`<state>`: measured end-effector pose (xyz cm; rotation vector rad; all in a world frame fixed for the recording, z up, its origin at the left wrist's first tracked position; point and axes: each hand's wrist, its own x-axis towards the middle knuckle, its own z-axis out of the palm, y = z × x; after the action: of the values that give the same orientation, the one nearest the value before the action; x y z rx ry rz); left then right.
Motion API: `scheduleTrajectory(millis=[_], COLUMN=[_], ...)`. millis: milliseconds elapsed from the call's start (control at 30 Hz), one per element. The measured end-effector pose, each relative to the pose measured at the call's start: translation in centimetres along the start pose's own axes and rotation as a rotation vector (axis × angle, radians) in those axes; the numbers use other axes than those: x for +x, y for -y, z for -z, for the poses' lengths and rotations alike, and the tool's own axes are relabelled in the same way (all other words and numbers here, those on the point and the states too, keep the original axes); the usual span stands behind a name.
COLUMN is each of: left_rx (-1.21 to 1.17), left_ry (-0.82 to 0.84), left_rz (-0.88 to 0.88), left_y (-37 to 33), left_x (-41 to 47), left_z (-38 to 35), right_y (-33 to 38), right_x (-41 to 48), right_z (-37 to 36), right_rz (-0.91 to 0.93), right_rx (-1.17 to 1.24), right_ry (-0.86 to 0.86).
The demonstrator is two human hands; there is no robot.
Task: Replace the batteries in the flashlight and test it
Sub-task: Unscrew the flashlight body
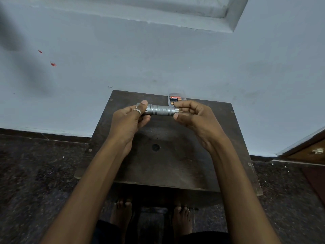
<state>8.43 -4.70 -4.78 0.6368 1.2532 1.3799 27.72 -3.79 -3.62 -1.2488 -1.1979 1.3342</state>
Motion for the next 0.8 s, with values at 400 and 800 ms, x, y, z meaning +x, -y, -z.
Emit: scheduleTrajectory(millis=[400, 800], left_rx=[-0.003, -0.009], left_ry=[0.002, -0.002], left_rz=[-0.001, 0.009], left_y=[0.03, -0.07], left_x=[0.04, 0.02], left_z=[-0.02, -0.04], right_y=[-0.37, -0.68], right_x=[0.15, 0.36], right_z=[-0.30, 0.25], right_rz=[-0.050, -0.014], right_rx=[-0.032, 0.037], right_ry=[0.012, 0.028])
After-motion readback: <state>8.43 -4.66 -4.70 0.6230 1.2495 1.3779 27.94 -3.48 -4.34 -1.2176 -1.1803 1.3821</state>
